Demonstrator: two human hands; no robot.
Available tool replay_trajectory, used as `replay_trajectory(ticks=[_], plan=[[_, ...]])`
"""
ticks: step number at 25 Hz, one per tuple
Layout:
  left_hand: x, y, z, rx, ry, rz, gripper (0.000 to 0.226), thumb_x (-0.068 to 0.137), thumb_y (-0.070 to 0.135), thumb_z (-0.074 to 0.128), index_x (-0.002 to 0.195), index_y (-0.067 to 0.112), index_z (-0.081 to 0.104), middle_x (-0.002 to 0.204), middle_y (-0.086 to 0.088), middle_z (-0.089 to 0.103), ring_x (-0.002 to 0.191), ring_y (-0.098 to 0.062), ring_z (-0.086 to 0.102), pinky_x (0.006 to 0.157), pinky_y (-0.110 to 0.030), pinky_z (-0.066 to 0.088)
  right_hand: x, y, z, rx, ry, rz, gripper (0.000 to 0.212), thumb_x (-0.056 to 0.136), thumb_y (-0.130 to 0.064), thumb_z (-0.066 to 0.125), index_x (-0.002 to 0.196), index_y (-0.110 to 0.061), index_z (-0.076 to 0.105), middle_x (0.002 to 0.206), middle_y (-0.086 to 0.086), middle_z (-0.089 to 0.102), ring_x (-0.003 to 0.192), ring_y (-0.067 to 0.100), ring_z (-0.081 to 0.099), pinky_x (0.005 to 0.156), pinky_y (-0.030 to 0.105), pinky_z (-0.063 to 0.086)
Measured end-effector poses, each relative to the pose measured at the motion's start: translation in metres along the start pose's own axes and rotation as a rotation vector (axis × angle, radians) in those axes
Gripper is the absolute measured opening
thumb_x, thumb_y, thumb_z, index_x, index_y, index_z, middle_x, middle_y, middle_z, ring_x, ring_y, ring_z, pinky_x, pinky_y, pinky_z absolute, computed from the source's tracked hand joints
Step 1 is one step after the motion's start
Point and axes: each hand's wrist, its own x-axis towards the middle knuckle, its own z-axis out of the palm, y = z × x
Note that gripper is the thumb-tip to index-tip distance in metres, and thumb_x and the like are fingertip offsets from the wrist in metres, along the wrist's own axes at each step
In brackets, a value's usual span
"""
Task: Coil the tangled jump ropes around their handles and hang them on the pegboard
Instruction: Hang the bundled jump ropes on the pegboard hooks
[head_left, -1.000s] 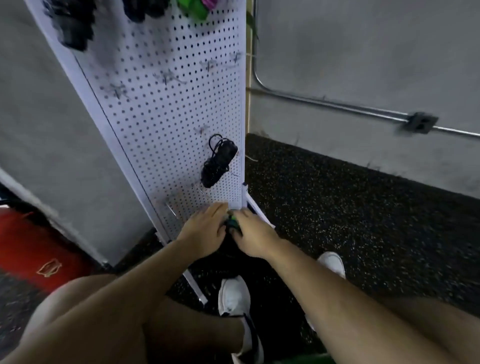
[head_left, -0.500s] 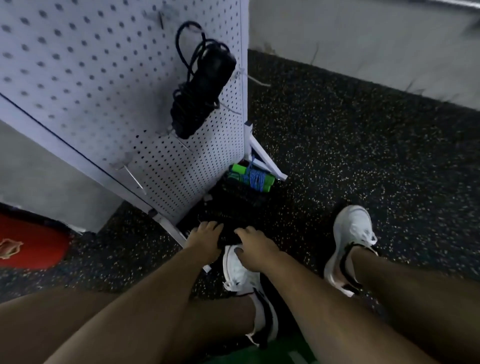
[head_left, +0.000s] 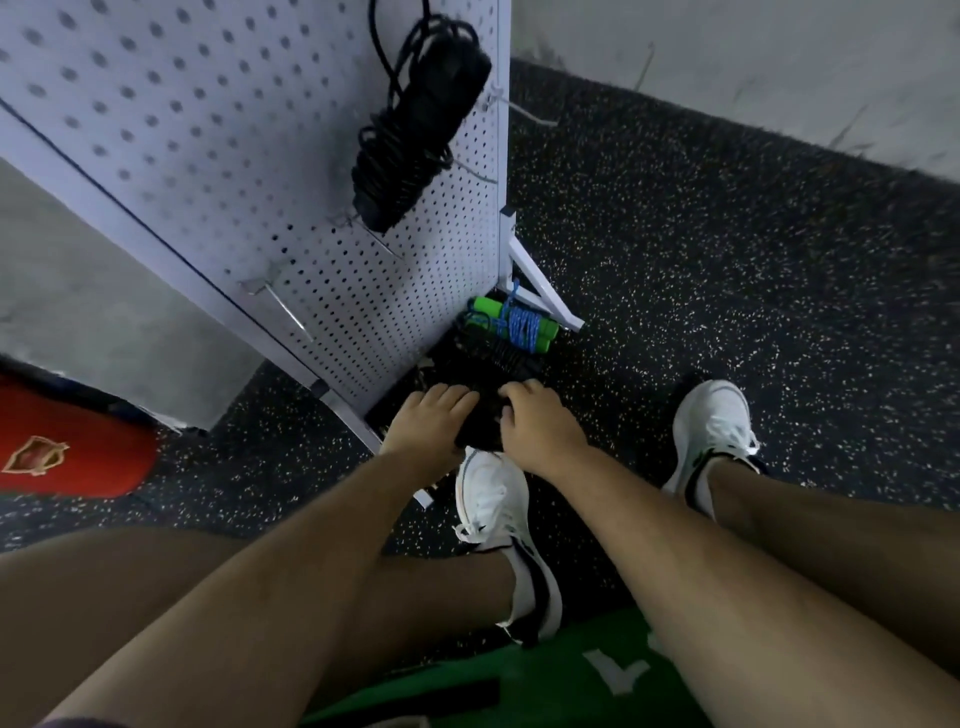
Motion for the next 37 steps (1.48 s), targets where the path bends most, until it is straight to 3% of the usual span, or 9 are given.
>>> replay_trajectory(ticks=[5,8,11,19,23,27,29,33,37], plan=[[-0.026,0.022,-0.069,-0.086,0.346,0.213,0.086,0.069,0.032,0.085,0.142,0.018,0.043,0.151,-0.007,0.047,0.140,-0.028,0.044,0.105,-0.044,0.048,-0.019,-0.030,-0.072,0.696,-0.108,0.230,0.040,0.103,-0.042,0.043,0.131,-0.020,0.060,0.128,0.009,0.065,0.115,0.025,0.061,0.101,0.041,0.048],[-0.038,0.031,-0.126,-0.119,0.484,0.292,0.087,0.069,0.010,0.081,0.145,0.024,0.041,0.155,-0.011,0.033,0.142,-0.034,0.036,0.107,-0.048,0.048,-0.052,-0.049,-0.124,1.218,-0.182,0.258,0.031,0.101,-0.041,0.052,0.122,-0.023,0.067,0.106,0.006,0.072,0.087,0.020,0.068,0.069,0.036,0.058],[-0.053,0.044,-0.184,-0.086,0.585,0.277,0.090,0.069,-0.003,0.073,0.147,0.029,0.039,0.146,-0.007,0.034,0.130,-0.031,0.037,0.098,-0.045,0.052,-0.085,-0.062,-0.170,1.349,-0.054,0.167,0.024,0.099,-0.033,0.060,0.121,-0.023,0.064,0.111,0.011,0.071,0.086,0.022,0.068,0.064,0.038,0.059],[-0.080,0.103,-0.308,-0.641,0.728,0.159,0.060,0.092,0.047,0.058,0.148,0.036,0.038,0.143,0.022,0.039,0.131,0.006,0.040,0.106,-0.019,0.040,-0.134,-0.112,-0.267,1.332,0.476,-0.113,0.051,0.084,-0.039,0.079,0.128,-0.037,0.053,0.112,0.004,0.072,0.098,0.016,0.072,0.087,0.039,0.060],[-0.067,0.109,-0.387,-0.706,0.830,0.113,0.041,0.098,0.027,0.062,0.129,0.049,0.046,0.125,0.021,0.053,0.112,0.006,0.054,0.095,-0.014,0.047,-0.135,-0.135,-0.325,1.388,0.551,-0.254,0.048,0.084,-0.040,0.078,0.126,-0.045,0.056,0.115,0.005,0.072,0.100,0.019,0.072,0.078,0.031,0.061],[-0.051,0.106,-0.460,-0.667,0.950,0.118,0.043,0.099,0.027,0.061,0.141,0.031,0.049,0.132,0.013,0.056,0.119,-0.002,0.054,0.104,-0.027,0.047,-0.132,-0.168,-0.401,1.409,0.533,-0.391,0.046,0.097,-0.014,0.063,0.129,-0.042,0.046,0.114,0.001,0.068,0.097,0.018,0.069,0.068,0.024,0.060],[-0.042,0.103,-0.495,-0.629,1.007,0.122,0.046,0.099,0.026,0.061,0.143,0.027,0.048,0.134,0.009,0.056,0.121,-0.006,0.054,0.105,-0.028,0.046,-0.126,-0.188,-0.435,1.431,0.568,-0.423,0.051,0.096,-0.012,0.064,0.138,-0.035,0.047,0.117,0.004,0.068,0.102,0.023,0.069,0.080,0.037,0.062],[-0.026,0.103,-0.553,-0.527,1.091,0.153,0.049,0.099,0.018,0.059,0.146,0.018,0.046,0.139,0.005,0.047,0.117,0.002,0.044,0.103,-0.003,0.030,-0.111,-0.213,-0.486,1.389,0.669,-0.450,0.044,0.095,-0.017,0.066,0.136,-0.023,0.052,0.115,0.005,0.068,0.101,0.022,0.070,0.080,0.040,0.061],[0.001,0.099,-0.594,-0.477,1.103,0.157,0.053,0.098,0.014,0.054,0.149,0.018,0.040,0.145,0.000,0.046,0.132,-0.011,0.044,0.118,-0.031,0.035,-0.095,-0.234,-0.534,1.339,0.708,-0.486,0.034,0.096,-0.016,0.063,0.128,-0.024,0.055,0.119,0.010,0.068,0.106,0.023,0.067,0.097,0.046,0.055]])
